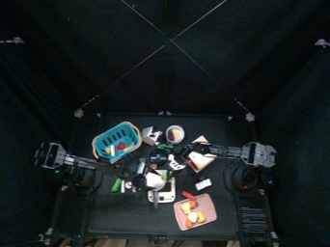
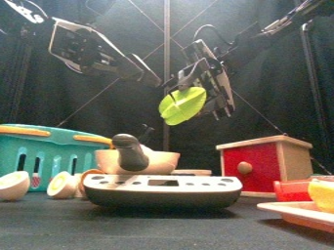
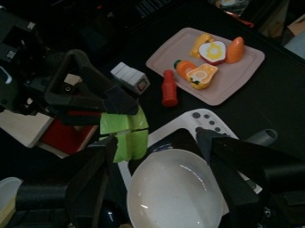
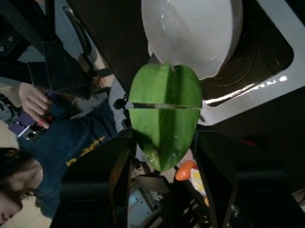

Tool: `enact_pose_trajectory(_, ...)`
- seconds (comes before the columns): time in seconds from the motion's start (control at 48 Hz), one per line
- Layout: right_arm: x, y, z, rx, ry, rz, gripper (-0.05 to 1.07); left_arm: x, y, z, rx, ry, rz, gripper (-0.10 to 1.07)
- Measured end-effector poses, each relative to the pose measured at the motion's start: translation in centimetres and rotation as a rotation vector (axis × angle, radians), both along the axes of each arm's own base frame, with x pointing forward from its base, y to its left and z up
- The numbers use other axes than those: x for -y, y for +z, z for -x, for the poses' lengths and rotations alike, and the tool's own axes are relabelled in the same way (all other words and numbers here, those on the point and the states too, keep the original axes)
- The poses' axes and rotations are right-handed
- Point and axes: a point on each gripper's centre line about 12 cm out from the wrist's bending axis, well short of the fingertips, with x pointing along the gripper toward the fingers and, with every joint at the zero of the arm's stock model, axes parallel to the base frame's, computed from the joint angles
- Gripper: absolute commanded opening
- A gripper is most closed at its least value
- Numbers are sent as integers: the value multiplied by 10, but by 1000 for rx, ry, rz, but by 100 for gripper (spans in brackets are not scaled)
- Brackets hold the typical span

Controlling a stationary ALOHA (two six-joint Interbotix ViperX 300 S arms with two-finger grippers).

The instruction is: Place starfruit to right of stove

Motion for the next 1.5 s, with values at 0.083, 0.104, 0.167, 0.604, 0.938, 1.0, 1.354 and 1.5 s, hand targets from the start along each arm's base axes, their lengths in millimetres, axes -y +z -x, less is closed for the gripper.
enact_pose_trajectory(0.083, 1, -1, 0, -1, -1, 9, 58, -1, -1, 1, -2, 5, 5, 102)
enact_pose_trajectory(0.104, 1, -1, 0, 0, -2, 11, 58, -1, -1, 1, -4, 7, 9, 102)
enact_pose_trajectory(0.167, 1, -2, 0, -3, -1, 18, 58, -1, -1, 0, -3, 15, 19, 102)
enact_pose_trajectory(0.604, 2, 13, 22, 62, -88, 101, 58, -8, 7, 13, 13, 112, 151, 102)
enact_pose_trajectory(0.938, -6, 18, 40, 132, -144, 256, 59, -23, 18, 37, 54, 230, 289, 102)
enact_pose_trajectory(1.0, -8, 18, 42, 137, -152, 278, 59, -27, 19, 42, 63, 250, 304, 102)
enact_pose_trajectory(1.354, -10, 14, 45, 6, -263, 279, 59, -36, 18, 64, 86, 287, 328, 102)
enact_pose_trajectory(1.5, -6, 19, 49, -111, -289, 343, 59, -36, 14, 67, 74, 295, 333, 102)
